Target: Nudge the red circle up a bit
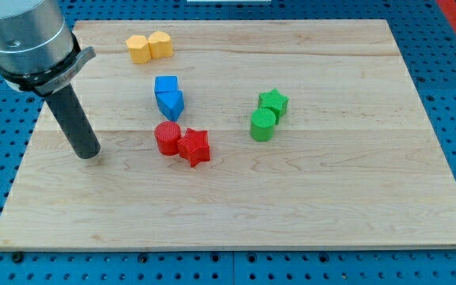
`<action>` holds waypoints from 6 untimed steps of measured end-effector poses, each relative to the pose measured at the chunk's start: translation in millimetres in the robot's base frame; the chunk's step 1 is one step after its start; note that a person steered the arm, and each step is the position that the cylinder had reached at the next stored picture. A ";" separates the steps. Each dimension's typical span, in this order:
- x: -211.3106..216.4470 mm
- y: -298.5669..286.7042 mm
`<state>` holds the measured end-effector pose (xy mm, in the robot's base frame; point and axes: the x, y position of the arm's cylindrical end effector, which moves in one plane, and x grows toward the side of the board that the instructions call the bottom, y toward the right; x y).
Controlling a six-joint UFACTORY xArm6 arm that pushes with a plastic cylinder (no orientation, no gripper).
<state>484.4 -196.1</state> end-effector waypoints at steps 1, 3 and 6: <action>2.3 1.0; -3.9 1.0; -2.0 3.9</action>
<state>482.4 -192.2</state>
